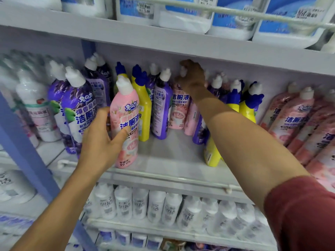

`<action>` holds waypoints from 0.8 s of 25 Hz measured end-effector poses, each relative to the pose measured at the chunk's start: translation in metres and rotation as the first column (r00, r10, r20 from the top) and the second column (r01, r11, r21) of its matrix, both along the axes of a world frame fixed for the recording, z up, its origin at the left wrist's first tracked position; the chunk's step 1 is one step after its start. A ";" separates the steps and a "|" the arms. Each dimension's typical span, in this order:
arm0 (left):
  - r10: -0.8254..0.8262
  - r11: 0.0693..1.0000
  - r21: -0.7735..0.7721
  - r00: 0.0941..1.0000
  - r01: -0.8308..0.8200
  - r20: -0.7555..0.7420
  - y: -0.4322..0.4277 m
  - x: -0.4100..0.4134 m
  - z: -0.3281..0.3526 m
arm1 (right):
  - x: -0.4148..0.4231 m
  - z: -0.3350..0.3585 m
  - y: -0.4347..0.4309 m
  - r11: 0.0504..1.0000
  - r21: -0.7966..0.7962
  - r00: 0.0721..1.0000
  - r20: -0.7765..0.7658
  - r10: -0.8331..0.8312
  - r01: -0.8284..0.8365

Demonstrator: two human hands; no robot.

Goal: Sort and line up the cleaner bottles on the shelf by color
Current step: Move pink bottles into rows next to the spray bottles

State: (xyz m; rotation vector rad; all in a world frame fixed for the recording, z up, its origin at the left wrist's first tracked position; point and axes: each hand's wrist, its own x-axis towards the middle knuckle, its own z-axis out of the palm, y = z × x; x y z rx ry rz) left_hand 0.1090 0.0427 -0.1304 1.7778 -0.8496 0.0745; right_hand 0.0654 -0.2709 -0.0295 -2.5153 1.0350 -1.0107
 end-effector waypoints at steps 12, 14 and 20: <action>-0.019 1.000 0.007 0.999 0.019 0.027 -0.005 0.009 -0.008 | -0.092 -0.040 0.070 0.990 -0.083 0.990 -0.095 0.107 -0.115; -0.034 0.999 0.001 0.999 0.034 -0.008 -0.009 0.009 -0.008 | -0.116 -0.037 0.087 0.994 -0.067 0.987 -0.139 0.081 -0.091; -0.263 0.965 -0.038 0.957 0.260 -0.118 -0.037 0.001 -0.009 | -0.156 -0.021 0.100 0.976 0.068 0.976 0.086 0.203 -0.209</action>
